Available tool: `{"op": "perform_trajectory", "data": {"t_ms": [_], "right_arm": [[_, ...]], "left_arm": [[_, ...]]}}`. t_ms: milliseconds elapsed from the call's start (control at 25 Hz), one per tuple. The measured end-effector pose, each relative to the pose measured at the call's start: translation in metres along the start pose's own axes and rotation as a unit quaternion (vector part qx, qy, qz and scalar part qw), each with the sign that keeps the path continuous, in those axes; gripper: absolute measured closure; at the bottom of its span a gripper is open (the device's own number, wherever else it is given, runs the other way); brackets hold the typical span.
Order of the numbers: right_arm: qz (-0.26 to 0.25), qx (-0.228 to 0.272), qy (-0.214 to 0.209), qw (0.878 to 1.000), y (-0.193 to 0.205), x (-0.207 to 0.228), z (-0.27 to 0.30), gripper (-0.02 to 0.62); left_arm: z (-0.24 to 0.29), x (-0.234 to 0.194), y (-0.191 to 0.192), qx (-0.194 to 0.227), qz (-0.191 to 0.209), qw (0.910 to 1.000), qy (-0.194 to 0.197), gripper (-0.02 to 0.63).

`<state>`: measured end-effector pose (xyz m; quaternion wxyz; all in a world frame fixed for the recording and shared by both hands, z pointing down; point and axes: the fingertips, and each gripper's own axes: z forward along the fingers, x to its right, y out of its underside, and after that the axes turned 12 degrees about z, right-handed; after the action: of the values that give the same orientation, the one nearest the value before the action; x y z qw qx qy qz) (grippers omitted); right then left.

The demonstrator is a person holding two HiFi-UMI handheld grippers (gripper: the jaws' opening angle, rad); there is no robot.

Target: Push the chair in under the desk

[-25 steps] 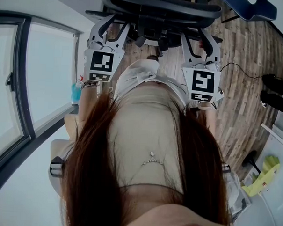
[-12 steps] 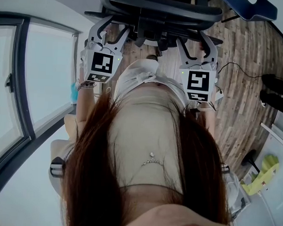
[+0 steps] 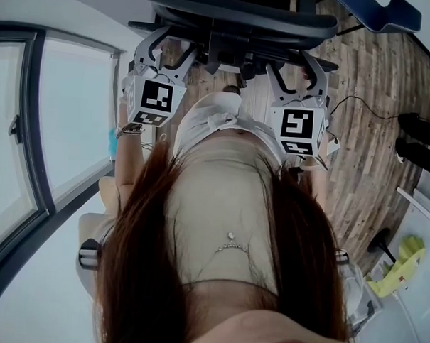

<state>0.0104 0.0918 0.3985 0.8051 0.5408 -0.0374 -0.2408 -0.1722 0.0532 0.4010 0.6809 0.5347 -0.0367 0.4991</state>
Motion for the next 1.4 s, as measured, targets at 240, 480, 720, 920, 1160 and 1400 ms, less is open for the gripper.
{"op": "perform_trajectory", "data": {"t_ms": [240,480,720,920,1160,1400], "right_arm": [[-0.003,-0.011,0.004,1.000,0.008,0.002,0.003,0.325],[-0.009,-0.006,0.004,1.000,0.006,0.002,0.007,0.325],[-0.002,-0.019,0.015,1.000,0.012,0.005,0.005,0.323],[-0.003,-0.014,0.017,1.000,0.014,0.007,0.008,0.324],[-0.008,-0.001,0.015,1.000,0.011,0.007,0.013,0.322],[-0.004,-0.010,0.023,1.000,0.014,0.012,0.020,0.319]], "left_arm": [[0.001,0.001,-0.001,0.003,0.007,0.9997,0.021,0.348],[0.004,0.000,0.000,0.007,0.007,0.9994,0.034,0.344],[0.005,0.001,0.001,0.020,-0.008,0.9992,0.035,0.337],[0.008,-0.002,0.001,0.015,-0.002,0.9995,0.028,0.336],[0.010,-0.002,0.004,0.011,-0.001,0.9998,0.019,0.337],[0.016,-0.003,0.006,0.020,-0.010,0.9996,0.015,0.336]]}}
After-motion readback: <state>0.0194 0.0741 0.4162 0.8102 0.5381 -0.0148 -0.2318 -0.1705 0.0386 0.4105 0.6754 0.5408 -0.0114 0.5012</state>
